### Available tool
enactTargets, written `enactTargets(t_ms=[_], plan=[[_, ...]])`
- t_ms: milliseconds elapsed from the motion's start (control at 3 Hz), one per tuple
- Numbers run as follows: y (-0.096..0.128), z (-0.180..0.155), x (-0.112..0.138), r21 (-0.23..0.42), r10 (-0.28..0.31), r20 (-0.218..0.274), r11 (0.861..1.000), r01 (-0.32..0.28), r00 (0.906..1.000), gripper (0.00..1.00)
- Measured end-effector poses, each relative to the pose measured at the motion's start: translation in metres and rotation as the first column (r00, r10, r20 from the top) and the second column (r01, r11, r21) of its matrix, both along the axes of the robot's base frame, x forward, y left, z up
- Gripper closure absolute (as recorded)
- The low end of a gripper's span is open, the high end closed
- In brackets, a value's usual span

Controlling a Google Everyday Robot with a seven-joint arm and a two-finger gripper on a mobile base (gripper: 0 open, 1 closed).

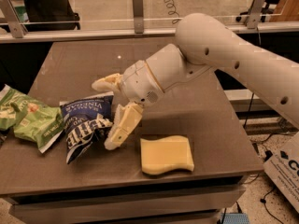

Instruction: Move blue chip bag near green jalapeno chip bag

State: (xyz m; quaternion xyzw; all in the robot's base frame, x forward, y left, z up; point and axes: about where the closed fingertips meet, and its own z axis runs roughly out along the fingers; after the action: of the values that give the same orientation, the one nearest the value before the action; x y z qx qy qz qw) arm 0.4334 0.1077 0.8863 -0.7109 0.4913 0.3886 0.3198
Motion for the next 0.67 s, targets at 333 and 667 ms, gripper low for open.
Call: enactTargets(t_ms=[333,667], plan=[[-0.012,0.006,0.009,0.0,-0.026,0.004,1.0,0.026,0.9996,0.0],[-0.039,0.018,0.035,-0.034,-0.061,0.055,0.997,0.063,0.9966,0.0]])
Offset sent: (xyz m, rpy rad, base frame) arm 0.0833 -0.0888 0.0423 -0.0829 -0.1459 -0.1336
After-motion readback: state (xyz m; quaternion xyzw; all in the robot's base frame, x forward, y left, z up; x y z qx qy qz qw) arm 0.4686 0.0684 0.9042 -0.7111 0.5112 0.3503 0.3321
